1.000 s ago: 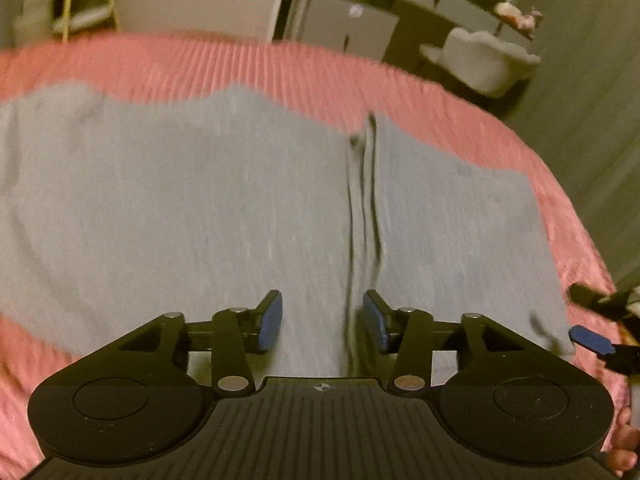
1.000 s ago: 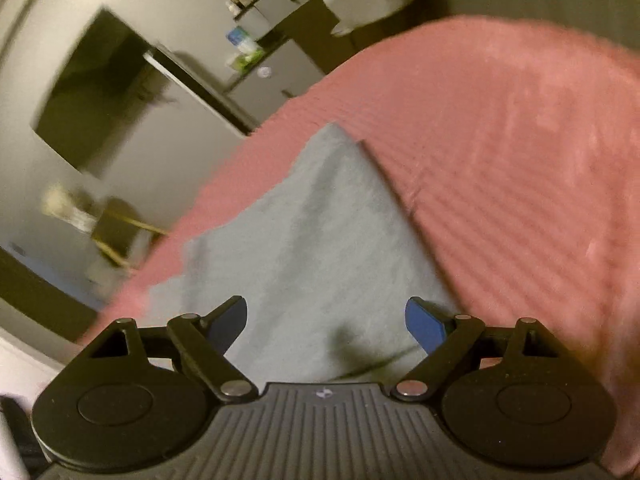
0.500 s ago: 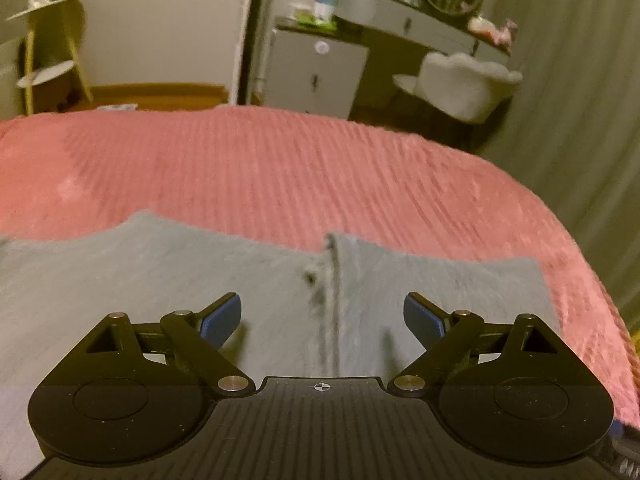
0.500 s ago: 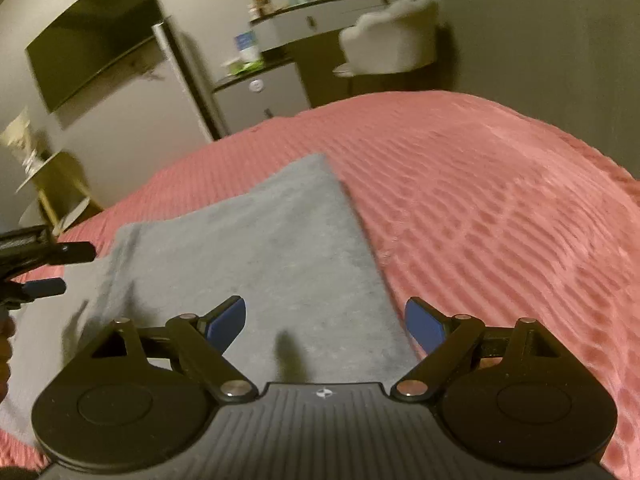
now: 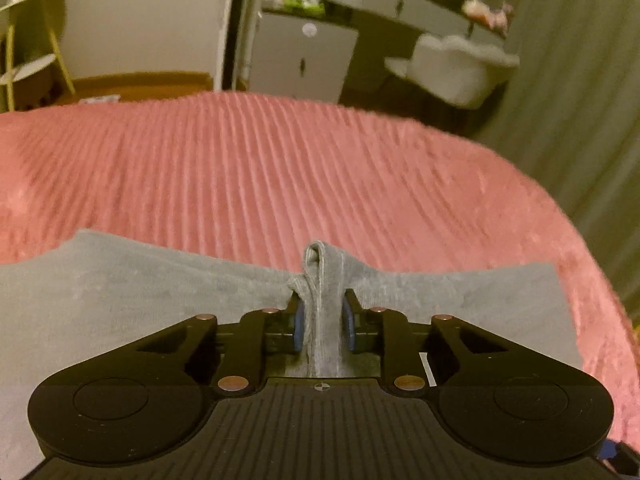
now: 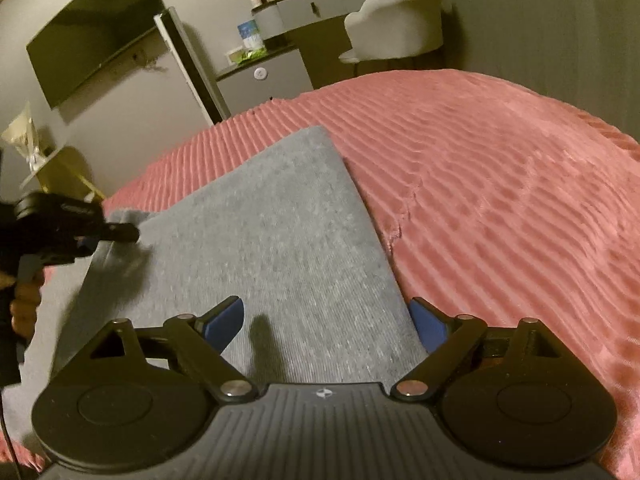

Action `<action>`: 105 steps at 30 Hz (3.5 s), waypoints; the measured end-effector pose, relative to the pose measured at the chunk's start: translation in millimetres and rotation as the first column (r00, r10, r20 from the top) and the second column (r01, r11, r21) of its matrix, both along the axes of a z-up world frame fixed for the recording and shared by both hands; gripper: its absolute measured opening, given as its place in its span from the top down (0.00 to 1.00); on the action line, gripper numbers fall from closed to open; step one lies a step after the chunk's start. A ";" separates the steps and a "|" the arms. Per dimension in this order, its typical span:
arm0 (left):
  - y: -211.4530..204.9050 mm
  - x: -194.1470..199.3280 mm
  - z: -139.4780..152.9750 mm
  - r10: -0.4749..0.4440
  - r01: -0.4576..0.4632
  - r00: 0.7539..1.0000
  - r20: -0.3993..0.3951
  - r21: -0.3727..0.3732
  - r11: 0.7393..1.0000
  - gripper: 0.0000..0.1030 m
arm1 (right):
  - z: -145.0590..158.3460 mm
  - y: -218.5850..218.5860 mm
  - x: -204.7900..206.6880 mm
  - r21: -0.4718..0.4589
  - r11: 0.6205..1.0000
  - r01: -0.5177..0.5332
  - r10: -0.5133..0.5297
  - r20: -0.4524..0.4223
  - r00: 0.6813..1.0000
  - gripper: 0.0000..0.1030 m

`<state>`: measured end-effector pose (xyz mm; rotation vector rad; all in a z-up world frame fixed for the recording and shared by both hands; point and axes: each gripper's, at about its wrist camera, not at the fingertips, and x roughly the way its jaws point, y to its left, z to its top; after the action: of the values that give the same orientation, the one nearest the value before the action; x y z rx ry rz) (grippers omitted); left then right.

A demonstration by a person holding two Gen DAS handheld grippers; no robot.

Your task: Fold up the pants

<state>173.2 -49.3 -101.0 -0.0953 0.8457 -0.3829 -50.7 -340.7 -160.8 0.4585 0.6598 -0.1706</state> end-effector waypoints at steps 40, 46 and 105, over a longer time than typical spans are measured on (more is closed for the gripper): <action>331.7 -163.2 12.8 0.536 -0.535 0.844 -0.019 -0.089 0.840 0.10 | -2.4 31.1 3.5 -0.164 0.985 -0.059 0.024 -0.207 0.978 0.02; 320.7 -151.3 1.5 0.520 -0.521 0.854 -0.028 -0.053 0.852 0.10 | -2.7 30.3 3.9 -0.167 0.984 -0.062 0.026 -0.211 0.977 0.02; 386.4 -73.8 -61.2 0.560 -0.601 0.792 -0.243 -0.474 0.644 0.45 | -7.1 32.3 10.6 -0.206 0.977 -0.050 0.007 -0.207 0.978 0.02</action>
<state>99.4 337.1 -162.1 -0.8968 0.7121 0.0185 -40.2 -308.3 -167.9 0.2290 0.8414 -0.2603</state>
